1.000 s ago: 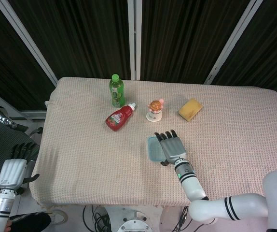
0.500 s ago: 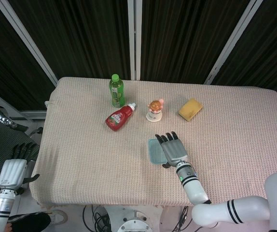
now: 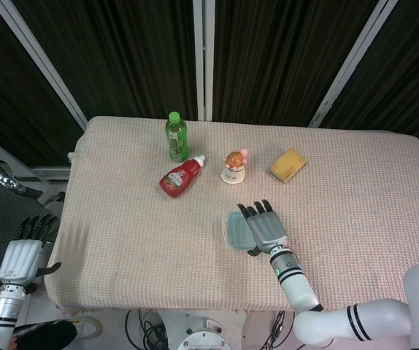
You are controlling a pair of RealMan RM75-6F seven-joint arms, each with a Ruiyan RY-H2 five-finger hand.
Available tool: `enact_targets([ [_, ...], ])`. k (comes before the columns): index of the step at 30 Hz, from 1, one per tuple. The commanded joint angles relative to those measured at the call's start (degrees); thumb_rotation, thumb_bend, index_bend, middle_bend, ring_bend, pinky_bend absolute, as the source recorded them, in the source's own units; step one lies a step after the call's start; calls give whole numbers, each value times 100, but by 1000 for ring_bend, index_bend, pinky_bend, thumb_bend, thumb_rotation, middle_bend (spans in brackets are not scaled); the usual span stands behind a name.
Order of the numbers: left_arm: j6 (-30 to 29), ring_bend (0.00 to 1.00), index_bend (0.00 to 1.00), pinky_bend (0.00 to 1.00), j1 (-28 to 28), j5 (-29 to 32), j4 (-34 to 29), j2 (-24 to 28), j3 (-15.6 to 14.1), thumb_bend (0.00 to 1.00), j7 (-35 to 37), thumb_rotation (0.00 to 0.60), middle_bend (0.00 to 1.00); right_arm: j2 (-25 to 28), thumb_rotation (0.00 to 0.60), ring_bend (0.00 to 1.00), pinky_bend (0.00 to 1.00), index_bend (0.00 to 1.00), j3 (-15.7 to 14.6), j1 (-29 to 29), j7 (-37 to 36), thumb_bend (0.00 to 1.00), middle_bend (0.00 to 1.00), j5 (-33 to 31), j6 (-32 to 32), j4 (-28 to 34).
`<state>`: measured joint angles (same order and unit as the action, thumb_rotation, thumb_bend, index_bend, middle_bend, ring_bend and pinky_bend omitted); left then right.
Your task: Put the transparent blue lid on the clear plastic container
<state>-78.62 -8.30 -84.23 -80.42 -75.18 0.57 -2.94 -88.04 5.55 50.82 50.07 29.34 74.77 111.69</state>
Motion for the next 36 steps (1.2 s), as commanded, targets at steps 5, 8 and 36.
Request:
enact_targets([
  [5,10,0,96,0,-2,18,-38,22,3,0,-31,600,51,-34,600,52,0,0,128,44,-29,0,301,26,-129,-92],
  [8,2,0,96,0,7,29,-45,26,5,0,-35,600,51,-29,600,52,0,0,168,82,4,0,301,27,-172,-99],
  [36,56,0,96,0,0,102,-136,42,15,0,-149,600,51,53,600,12,0,0,-19,266,238,0,255,49,-544,-326],
])
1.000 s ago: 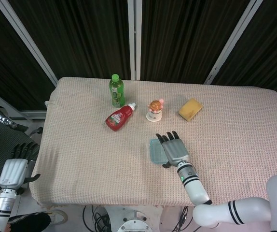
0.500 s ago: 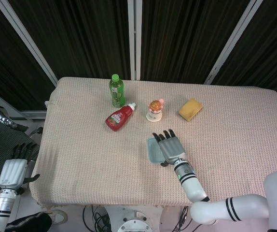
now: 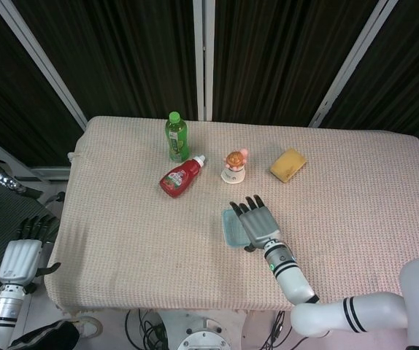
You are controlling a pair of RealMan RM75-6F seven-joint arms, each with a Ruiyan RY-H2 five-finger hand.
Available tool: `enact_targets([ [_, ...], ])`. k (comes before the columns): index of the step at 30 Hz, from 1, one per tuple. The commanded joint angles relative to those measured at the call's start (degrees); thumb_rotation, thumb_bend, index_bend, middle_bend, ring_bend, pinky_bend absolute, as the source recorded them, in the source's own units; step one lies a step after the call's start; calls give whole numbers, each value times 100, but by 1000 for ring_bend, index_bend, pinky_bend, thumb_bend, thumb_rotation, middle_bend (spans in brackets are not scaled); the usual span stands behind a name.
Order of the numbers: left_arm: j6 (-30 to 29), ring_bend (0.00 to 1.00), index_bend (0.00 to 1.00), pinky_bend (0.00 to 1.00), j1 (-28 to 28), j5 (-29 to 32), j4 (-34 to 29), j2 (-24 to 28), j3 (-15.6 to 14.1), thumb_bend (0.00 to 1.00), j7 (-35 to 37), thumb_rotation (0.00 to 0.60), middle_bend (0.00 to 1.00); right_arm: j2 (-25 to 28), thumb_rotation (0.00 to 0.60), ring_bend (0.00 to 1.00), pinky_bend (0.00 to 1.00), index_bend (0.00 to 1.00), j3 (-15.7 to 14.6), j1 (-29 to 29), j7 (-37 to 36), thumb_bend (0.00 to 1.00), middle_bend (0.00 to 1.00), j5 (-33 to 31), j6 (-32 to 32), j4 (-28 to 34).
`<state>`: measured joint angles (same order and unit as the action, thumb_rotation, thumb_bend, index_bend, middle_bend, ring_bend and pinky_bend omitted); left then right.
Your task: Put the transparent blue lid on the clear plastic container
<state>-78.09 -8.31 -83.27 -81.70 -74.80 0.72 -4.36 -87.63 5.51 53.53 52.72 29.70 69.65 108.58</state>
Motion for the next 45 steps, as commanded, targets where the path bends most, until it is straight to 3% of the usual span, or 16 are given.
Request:
enact_targets([
  [1,6,0,96,0,2,12,-15,9,0,0,-15,600,51,16,600,6,0,0,-23,-13,-46,0,237,26,-45,-20],
  [6,4,0,96,0,4,26,-40,20,6,0,-35,600,51,76,600,0,0,0,-90,-86,-175,0,159,165,-65,22],
  [20,31,0,96,0,-31,23,-95,39,16,0,-90,600,51,357,600,0,0,0,-256,-297,-359,0,71,696,112,429],
  [26,9,0,96,0,-22,6,-114,54,8,0,-69,600,51,433,600,0,0,1,-78,-335,-538,4,195,952,202,596],
  [30,-19,0,96,0,-10,-20,-102,51,-5,0,-39,600,51,280,600,24,0,122,86,-295,-584,66,309,859,206,472],
  [33,-23,0,96,0,3,-19,-82,47,-14,0,-9,600,51,177,600,43,0,167,150,-244,-575,76,332,714,124,363],
  [45,0,0,96,0,30,-8,66,-18,-40,0,140,600,51,-125,600,43,0,175,159,-131,-520,75,317,400,-69,-26],
])
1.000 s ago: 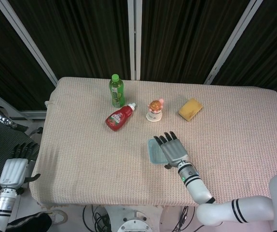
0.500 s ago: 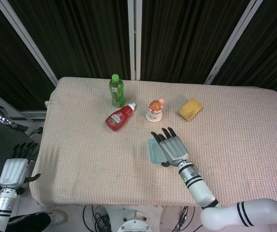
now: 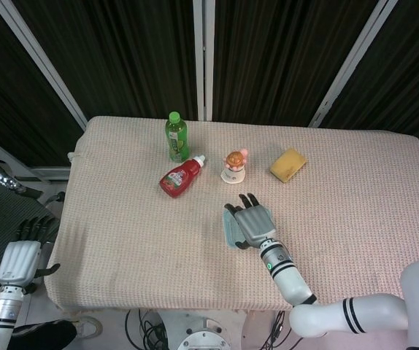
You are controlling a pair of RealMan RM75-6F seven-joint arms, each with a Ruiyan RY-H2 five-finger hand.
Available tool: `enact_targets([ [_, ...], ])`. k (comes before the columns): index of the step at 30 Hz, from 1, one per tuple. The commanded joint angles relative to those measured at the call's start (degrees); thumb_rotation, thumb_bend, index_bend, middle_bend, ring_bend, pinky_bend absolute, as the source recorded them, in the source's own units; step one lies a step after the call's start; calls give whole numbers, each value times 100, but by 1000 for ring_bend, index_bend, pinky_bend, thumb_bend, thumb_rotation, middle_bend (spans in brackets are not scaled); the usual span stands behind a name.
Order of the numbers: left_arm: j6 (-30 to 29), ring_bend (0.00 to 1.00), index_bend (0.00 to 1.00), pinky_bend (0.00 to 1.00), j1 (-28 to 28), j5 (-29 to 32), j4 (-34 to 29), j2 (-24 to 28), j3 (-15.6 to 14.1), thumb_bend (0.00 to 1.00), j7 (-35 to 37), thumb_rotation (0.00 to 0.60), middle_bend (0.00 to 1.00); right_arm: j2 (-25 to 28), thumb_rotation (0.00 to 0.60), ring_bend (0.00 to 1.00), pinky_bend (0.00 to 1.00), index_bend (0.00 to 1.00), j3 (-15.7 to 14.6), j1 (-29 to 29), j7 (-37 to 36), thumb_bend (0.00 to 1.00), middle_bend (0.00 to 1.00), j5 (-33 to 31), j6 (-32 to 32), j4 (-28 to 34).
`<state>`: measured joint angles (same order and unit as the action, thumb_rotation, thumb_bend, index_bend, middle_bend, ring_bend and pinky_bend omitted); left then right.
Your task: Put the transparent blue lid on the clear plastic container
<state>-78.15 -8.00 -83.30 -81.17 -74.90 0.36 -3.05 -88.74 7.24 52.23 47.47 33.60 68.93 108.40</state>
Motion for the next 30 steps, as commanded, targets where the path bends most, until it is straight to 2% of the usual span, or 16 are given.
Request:
enact_targets([
  [1,9,0,96,0,-4,-11,22,-13,-5,0,15,600,51,-26,600,43,0,176,-24,-3,7,75,315,18,12,-14],
  [12,17,0,96,0,6,-13,87,-53,-14,0,84,600,51,-212,600,40,0,177,-190,-61,158,73,310,243,243,-130],
  [18,32,0,95,0,11,-14,104,-60,-23,0,109,600,51,-265,600,31,0,178,-279,-216,53,1,309,540,387,-138],
  [30,54,0,95,0,-7,-33,38,-32,-29,0,61,600,51,-137,600,22,0,179,-108,-293,-52,0,306,630,273,-60],
])
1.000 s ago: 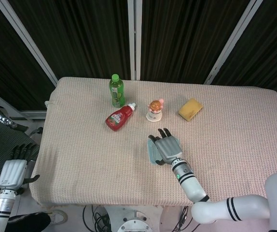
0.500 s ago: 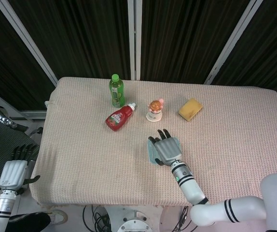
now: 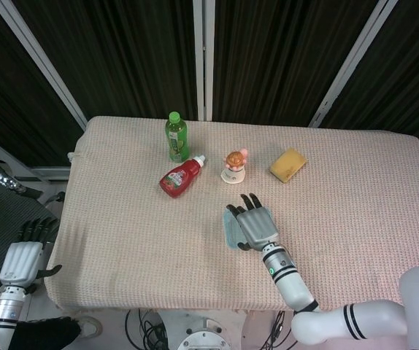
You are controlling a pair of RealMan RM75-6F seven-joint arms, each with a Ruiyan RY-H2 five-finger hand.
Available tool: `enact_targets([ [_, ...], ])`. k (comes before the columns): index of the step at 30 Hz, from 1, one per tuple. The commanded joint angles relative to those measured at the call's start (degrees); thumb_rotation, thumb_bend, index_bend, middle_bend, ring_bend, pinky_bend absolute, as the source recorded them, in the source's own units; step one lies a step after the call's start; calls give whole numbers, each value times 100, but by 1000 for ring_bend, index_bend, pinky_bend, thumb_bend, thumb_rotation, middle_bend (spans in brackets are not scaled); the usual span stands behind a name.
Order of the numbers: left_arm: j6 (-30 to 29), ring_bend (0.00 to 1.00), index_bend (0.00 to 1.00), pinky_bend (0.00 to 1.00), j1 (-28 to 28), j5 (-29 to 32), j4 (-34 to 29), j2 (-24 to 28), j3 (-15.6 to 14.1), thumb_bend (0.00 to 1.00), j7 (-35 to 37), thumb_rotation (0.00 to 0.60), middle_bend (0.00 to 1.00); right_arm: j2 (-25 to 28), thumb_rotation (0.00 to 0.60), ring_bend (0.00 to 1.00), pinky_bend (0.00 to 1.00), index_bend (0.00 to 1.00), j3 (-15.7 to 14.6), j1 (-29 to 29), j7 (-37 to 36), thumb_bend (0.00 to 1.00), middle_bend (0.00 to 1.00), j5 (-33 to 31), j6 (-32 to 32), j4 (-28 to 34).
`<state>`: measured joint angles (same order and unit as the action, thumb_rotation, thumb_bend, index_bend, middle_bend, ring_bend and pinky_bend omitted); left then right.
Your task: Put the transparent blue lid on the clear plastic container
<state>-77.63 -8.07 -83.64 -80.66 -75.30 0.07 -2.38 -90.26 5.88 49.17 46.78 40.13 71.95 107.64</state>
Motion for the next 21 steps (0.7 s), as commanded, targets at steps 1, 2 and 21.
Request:
enact_targets([
  [1,0,0,95,0,-1,-1,-22,15,-1,0,-14,600,51,21,600,20,0,179,44,18,25,0,306,-38,-39,30],
  [2,-2,0,95,0,-1,-3,-33,22,0,0,-23,600,51,29,600,20,0,179,60,26,44,0,305,-58,-51,44],
  [21,88,0,88,0,-37,21,-89,41,-6,0,-50,600,51,-32,600,11,0,174,103,59,42,0,303,-237,-261,-112],
])
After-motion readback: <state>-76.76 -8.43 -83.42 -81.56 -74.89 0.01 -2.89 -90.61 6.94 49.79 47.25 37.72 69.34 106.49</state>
